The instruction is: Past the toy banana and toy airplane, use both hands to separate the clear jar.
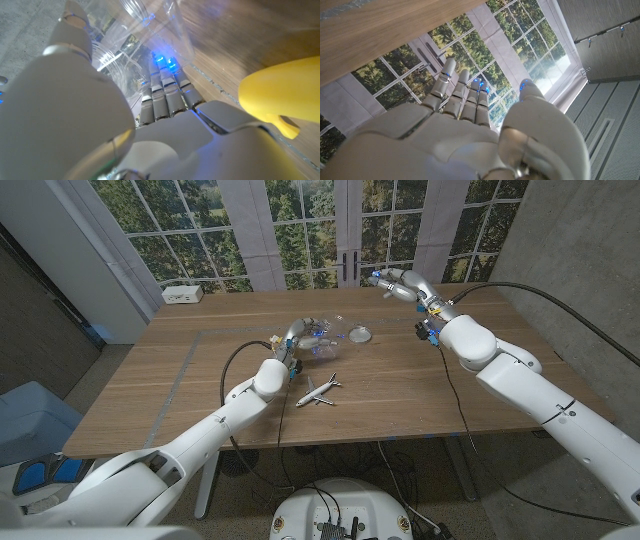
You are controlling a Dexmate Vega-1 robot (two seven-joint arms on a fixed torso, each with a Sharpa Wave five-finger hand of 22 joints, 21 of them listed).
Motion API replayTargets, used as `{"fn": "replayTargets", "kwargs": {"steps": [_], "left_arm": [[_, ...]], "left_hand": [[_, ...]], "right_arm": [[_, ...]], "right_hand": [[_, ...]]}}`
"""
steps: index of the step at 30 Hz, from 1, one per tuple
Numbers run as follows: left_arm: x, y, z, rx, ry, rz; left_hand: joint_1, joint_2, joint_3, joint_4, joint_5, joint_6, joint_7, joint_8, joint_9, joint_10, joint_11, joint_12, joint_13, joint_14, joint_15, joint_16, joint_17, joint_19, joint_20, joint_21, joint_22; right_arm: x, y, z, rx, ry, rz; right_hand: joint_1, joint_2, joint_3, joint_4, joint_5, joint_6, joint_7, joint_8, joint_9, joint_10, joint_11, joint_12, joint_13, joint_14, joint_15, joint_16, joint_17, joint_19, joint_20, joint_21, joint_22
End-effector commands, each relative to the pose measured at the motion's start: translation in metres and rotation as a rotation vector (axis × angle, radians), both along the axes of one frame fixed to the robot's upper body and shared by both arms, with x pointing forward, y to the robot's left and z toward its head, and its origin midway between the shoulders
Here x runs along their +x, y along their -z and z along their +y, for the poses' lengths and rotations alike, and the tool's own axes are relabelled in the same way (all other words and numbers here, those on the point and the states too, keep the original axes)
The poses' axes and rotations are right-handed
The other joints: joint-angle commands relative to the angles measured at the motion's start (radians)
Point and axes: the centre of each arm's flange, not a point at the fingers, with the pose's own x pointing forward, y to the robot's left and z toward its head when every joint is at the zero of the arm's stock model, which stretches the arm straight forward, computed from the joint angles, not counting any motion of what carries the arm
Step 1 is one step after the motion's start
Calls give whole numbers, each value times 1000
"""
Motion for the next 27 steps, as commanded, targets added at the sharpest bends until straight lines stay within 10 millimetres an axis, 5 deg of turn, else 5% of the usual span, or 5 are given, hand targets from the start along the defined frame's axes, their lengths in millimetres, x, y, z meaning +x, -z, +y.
{"fn": "replayTargets", "kwargs": {"steps": [1,8,16,19,27], "left_arm": [[8,4,-3,84,-5,52],[6,0,-3,153,2,51],[2,-5,2,185,45,58],[1,-9,4,183,73,67],[0,-18,9,179,176,100]], "left_hand": [[178,320,12,8,-13,215,-272,-37,-3,194,-259,-5,-30,-68,-196,-7,-13,-14,3,-9,3],[107,276,-30,19,-31,128,-292,-129,-18,43,-263,-8,-94,-159,-180,-7,-35,-37,13,-32,2],[-118,190,-118,46,-35,-232,-244,-274,-25,-362,-246,-8,-203,-391,-122,-11,-61,-137,55,-127,2],[-193,176,-130,49,-39,-414,-209,-273,-27,-536,-128,-10,-210,-497,-49,-13,-64,-212,89,-184,4],[-354,182,-145,72,-49,-651,-199,-269,-31,-765,-26,-2,-210,-718,73,-15,-61,-412,169,-289,7]], "right_arm": [[-1,-1,2,-11,9,-8],[0,-2,3,-14,1,-7],[1,-5,5,-23,3,1],[2,-5,5,-22,9,1],[7,-4,3,-2,13,29]], "right_hand": [[-10,1,3,-6,9,-4,2,-3,0,0,0,4,0,-6,-21,4,4,-3,-2,-5,3],[-16,1,2,-9,8,-3,3,-6,0,0,2,6,-3,-6,-19,6,4,-3,-2,-9,3],[-36,-5,-5,-7,5,-10,7,-13,0,-9,9,5,-7,-12,-11,4,3,-4,4,-16,4],[-57,-12,-14,-3,0,-17,12,-19,1,-15,13,4,-9,-16,-7,3,1,-7,13,-23,4],[-92,-22,-28,3,-10,-28,13,-29,1,-26,18,4,-14,-25,4,1,-1,-15,18,-35,4]]}}
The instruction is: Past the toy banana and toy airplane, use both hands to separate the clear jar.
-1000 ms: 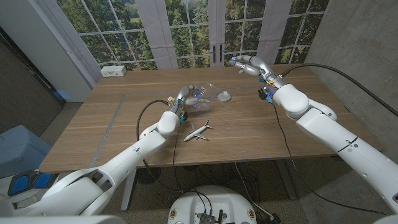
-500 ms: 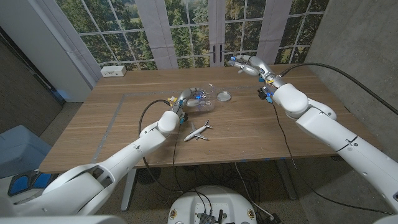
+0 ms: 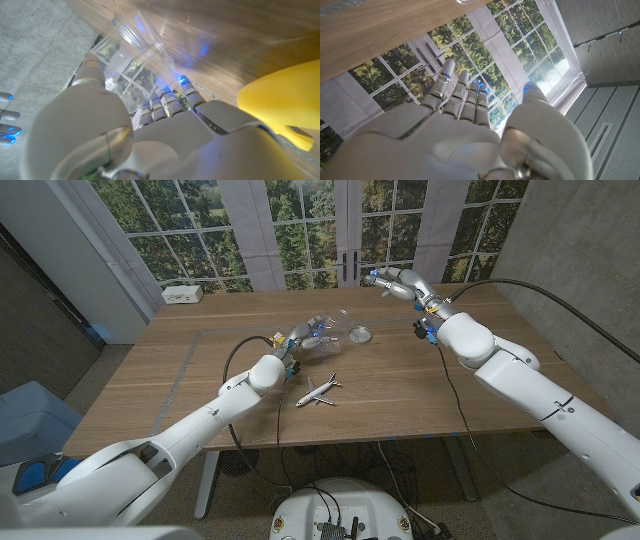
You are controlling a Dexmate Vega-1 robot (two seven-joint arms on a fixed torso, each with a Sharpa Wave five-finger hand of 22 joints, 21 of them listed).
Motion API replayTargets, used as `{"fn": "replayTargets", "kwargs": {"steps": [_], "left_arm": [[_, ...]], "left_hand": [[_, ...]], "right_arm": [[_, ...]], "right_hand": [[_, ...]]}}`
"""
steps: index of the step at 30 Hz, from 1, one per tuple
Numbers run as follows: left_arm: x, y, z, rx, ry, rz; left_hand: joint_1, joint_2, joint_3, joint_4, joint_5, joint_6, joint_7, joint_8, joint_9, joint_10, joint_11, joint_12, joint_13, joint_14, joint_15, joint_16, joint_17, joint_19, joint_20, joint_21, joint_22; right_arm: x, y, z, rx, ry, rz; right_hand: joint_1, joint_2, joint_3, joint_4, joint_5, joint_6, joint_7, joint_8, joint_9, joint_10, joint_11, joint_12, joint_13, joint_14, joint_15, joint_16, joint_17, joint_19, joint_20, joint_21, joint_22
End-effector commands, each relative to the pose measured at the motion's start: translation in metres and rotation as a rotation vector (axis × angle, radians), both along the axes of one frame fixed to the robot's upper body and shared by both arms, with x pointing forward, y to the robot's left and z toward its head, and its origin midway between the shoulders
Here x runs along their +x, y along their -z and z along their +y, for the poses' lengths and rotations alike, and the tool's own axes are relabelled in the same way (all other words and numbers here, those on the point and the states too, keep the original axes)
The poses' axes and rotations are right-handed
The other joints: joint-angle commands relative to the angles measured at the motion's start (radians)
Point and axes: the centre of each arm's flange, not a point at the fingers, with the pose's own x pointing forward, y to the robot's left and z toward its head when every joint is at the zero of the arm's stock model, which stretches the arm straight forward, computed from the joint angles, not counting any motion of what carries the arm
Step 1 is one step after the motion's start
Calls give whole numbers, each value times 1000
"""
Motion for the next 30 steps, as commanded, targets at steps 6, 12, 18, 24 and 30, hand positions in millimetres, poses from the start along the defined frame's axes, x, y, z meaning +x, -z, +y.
{"fn": "replayTargets", "kwargs": {"steps": [6,12,18,24,30], "left_arm": [[-7,-19,11,-62,223,61],[-16,-26,15,-133,280,40],[-23,-32,20,-197,297,8],[-28,-37,29,-252,307,-1],[-30,-39,38,-317,337,3]], "left_hand": [[-157,1,-27,36,-14,-124,-54,1,-4,-148,41,3,0,-145,43,0,5,-155,22,-39,4],[-254,19,-41,70,-15,-155,-83,2,-8,-236,27,-3,-5,-208,28,-2,4,-215,-11,-40,3],[-294,35,-43,84,-12,-166,-82,5,-9,-269,21,0,-6,-255,11,-5,3,-244,-33,-39,3],[-366,82,-41,115,-3,-87,-52,26,-12,-237,-25,18,-11,-274,-17,4,-1,-269,-64,-35,0],[-408,120,-34,136,6,-80,-42,16,-15,-221,-42,20,-14,-273,-54,7,-5,-256,-106,-26,-2]], "right_arm": [[11,2,-4,47,4,44],[19,6,-9,92,-24,73],[28,8,-16,147,-90,119],[35,12,-21,204,-138,127],[41,15,-25,258,-188,119]], "right_hand": [[-43,-7,-15,9,-11,-14,-1,-14,1,-19,5,3,-3,-15,13,-1,1,-9,5,-15,5],[-61,-9,-21,12,-18,-17,-2,-18,2,-23,10,4,-6,-15,15,0,0,-11,-9,-22,5],[-77,-9,-25,14,-25,-15,-4,-20,1,-37,16,1,-11,-20,14,-2,-3,-20,-25,-32,4],[-104,-11,-32,9,-42,-63,-28,-49,-5,-64,7,-6,-31,-57,8,-21,-18,-29,-50,-56,2],[-110,-18,-33,-5,-54,-78,-36,-60,-13,-81,1,-9,-51,-98,7,-45,-37,-35,-97,-77,0]]}}
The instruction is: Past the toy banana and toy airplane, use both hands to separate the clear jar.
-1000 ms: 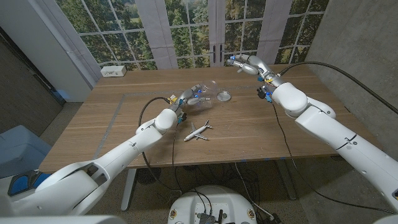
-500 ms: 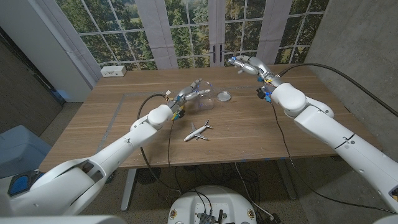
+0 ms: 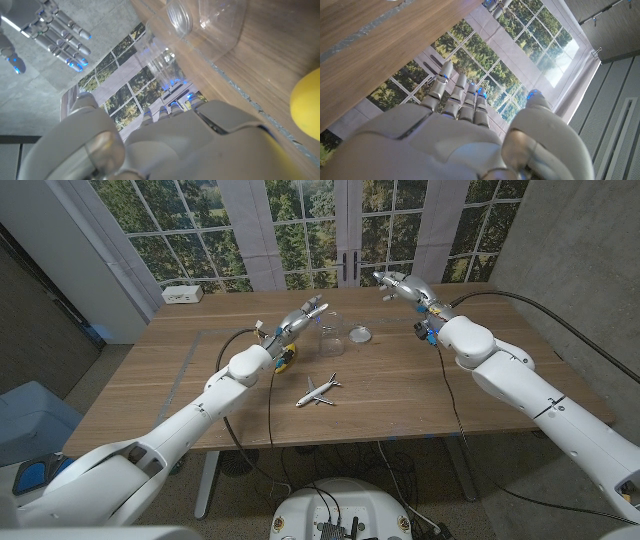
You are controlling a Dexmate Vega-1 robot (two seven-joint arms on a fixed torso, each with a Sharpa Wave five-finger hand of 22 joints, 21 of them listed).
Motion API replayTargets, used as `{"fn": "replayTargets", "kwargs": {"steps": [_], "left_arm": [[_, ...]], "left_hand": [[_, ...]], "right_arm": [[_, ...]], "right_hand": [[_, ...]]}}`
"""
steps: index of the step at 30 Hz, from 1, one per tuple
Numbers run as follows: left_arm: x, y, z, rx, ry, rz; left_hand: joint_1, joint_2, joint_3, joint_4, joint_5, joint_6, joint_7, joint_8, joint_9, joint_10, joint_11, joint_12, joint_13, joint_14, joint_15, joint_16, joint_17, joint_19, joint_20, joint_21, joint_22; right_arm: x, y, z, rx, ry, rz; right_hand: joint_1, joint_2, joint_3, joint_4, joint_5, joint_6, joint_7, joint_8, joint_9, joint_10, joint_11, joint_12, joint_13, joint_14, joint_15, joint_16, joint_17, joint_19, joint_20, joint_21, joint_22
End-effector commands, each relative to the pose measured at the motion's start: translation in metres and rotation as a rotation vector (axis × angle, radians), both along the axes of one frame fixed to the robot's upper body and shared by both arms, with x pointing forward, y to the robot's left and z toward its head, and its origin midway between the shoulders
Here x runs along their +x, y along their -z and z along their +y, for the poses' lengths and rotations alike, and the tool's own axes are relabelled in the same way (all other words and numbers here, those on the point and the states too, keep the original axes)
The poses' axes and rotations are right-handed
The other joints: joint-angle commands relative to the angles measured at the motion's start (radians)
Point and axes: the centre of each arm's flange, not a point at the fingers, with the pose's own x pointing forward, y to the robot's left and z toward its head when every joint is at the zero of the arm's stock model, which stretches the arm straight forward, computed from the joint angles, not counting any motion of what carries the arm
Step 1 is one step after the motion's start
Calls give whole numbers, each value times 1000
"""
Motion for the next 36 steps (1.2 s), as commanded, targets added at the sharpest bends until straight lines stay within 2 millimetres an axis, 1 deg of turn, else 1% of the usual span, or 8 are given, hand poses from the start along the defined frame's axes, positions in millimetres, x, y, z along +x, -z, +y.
{"fn": "replayTargets", "kwargs": {"steps": [1,4,8,14,17,22,33,36], "left_arm": [[-8,-7,17,-125,58,-1],[-10,-8,20,-145,64,-8],[-11,-9,24,-171,81,-8],[-13,-10,32,-212,104,-7],[-14,-10,38,-241,121,-2],[-18,-9,46,-283,133,4],[-29,-4,67,-318,128,10],[-31,-2,72,-329,124,14]], "left_hand": [[-39,31,9,22,16,2,1,-7,-2,-15,-15,8,-1,-60,-28,5,-3,-19,-62,14,0],[-60,43,21,21,22,9,-3,-10,-3,2,-22,7,-2,-57,-49,2,-9,14,-171,21,-4],[-66,57,38,16,27,21,-2,-10,-3,15,-36,6,-3,-58,-69,-1,-12,56,-229,27,-7],[-60,102,96,24,44,66,-7,-2,-4,38,-45,8,-5,-39,-92,3,-12,81,-247,25,-9],[-59,112,136,38,57,79,0,-4,-4,50,-48,8,-6,-27,-93,5,-11,97,-253,25,-9],[-68,117,195,72,76,83,14,-10,-3,54,-35,5,-6,-17,-89,5,-10,108,-256,24,-8],[-79,114,247,104,93,79,22,-14,-3,54,-31,2,-6,-11,-86,4,-9,116,-259,21,-8],[-90,111,278,124,101,102,17,-8,-4,71,-34,5,-7,3,-96,7,-9,127,-261,22,-8]], "right_arm": [[14,7,-10,113,-95,12],[21,10,-12,141,-132,18],[31,16,-15,199,-189,32],[43,28,-20,285,-249,56],[48,33,-22,312,-258,65],[54,43,-25,372,-287,69],[59,63,-23,435,-315,79],[59,69,-22,463,-315,77]], "right_hand": [[-6,0,2,-14,-8,-8,-11,-5,-3,-12,0,-1,-10,-22,2,-15,-9,-2,-30,-14,1],[-7,5,6,-17,-11,-4,-17,-5,-5,-18,0,-2,-18,-40,-2,-27,-20,-5,-45,-23,0],[-22,31,16,-11,-19,7,-23,-5,-9,-23,-11,-1,-34,-54,-16,-41,-36,-12,-69,-41,-1],[-72,103,34,26,-35,25,-39,-5,-13,-17,-23,2,-63,-61,-38,-53,-58,-18,-92,-67,-1],[-91,123,40,42,-37,32,-30,-6,-14,-13,-31,4,-72,-65,-46,-58,-65,-20,-101,-75,-1],[-118,133,49,63,-38,38,-7,-7,-15,-9,-34,4,-86,-71,-55,-65,-76,-18,-119,-86,-1],[-153,145,77,102,-30,41,-4,-11,-16,-9,-41,2,-111,-87,-80,-79,-98,-23,-151,-108,-2],[-164,143,89,115,-27,43,-1,-12,-17,-10,-38,2,-120,-93,-85,-84,-107,-34,-164,-122,-4]]}}
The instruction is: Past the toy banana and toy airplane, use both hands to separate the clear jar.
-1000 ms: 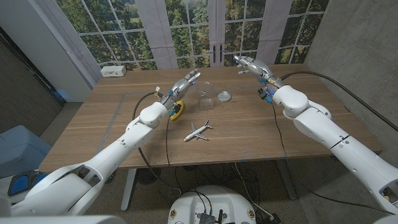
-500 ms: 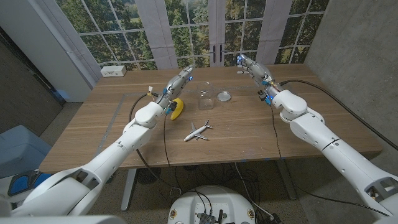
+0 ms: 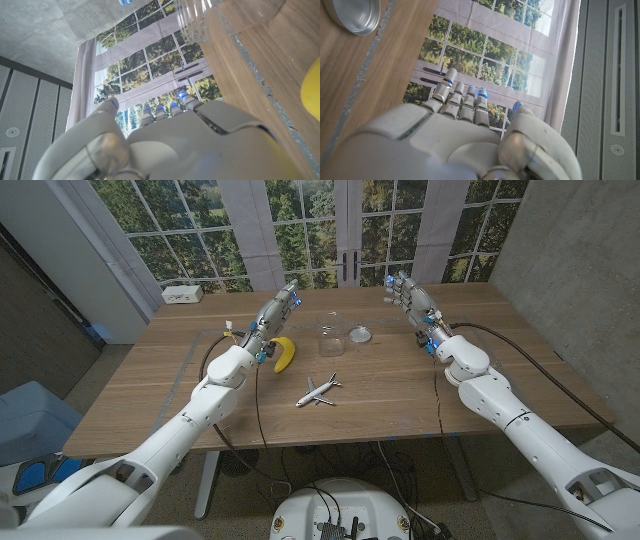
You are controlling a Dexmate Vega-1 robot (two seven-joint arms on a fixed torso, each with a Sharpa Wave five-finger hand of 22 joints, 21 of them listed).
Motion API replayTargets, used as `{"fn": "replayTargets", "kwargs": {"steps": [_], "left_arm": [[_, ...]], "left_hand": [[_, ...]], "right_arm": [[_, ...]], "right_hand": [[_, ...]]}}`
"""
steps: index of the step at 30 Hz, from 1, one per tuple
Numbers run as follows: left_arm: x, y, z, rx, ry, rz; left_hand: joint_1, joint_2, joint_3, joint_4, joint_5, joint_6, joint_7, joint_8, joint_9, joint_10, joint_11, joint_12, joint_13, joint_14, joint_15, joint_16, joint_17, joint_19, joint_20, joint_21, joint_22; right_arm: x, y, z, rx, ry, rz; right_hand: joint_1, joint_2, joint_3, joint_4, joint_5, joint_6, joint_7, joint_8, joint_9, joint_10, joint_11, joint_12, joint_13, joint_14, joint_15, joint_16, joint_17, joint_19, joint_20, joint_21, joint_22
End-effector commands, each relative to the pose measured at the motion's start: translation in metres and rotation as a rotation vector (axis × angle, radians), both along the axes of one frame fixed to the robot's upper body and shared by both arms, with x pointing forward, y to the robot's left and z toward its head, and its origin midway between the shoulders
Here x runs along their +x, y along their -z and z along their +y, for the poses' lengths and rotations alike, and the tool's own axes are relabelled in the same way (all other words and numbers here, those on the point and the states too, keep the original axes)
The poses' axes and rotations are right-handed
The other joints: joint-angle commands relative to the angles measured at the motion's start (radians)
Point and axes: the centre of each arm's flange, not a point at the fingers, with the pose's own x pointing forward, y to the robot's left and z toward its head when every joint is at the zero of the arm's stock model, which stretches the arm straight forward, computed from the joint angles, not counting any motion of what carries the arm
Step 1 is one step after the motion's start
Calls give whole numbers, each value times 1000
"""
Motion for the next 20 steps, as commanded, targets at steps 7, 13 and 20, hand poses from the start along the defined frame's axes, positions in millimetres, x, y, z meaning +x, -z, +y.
{"fn": "replayTargets", "kwargs": {"steps": [7,13,20], "left_arm": [[-19,10,38,-64,-3,7],[-19,13,46,-96,-21,12],[-18,16,49,-127,-46,29]], "left_hand": [[-27,20,59,28,18,22,-1,-2,0,15,6,2,2,9,-96,5,1,12,-148,-6,1],[-40,16,97,36,23,-3,9,-10,-1,-13,11,-9,2,-14,-83,-5,0,-14,-152,-19,0],[-42,14,125,30,22,-27,6,-14,-1,-34,11,-13,1,-34,-83,-10,-2,-28,-157,-24,-1]], "right_arm": [[0,34,1,169,-6,1],[-1,43,-5,198,55,2],[-7,52,-8,241,189,-35]], "right_hand": [[-58,-16,56,47,10,19,21,-2,-2,20,10,6,-50,-22,-71,-27,-59,-142,-131,-119,-4],[-95,-54,57,46,1,8,46,-8,-4,-11,32,-4,-86,-87,-52,-49,-111,-214,-138,-201,-5],[-167,-108,33,6,-4,77,138,2,-7,28,168,13,-170,-102,75,-40,-244,-358,-167,-401,-4]]}}
